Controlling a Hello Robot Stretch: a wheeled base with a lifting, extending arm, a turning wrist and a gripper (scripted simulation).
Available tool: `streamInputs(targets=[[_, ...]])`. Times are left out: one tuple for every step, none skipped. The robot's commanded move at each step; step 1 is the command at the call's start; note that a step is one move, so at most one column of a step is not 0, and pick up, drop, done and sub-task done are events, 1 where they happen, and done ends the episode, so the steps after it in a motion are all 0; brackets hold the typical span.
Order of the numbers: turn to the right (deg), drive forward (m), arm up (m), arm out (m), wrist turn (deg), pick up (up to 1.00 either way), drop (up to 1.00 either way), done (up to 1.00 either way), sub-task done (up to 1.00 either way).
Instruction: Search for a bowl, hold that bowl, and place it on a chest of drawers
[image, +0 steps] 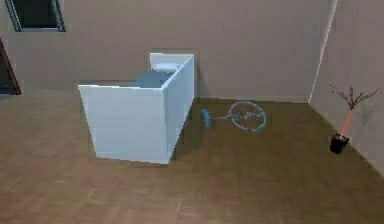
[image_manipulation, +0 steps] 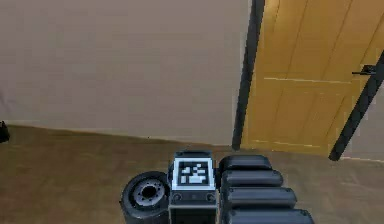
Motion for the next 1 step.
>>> streamInputs(targets=[[-42.0, 0.0, 0.0, 0.0, 0.0, 0.0, 0.0, 0.0, 0.0]])
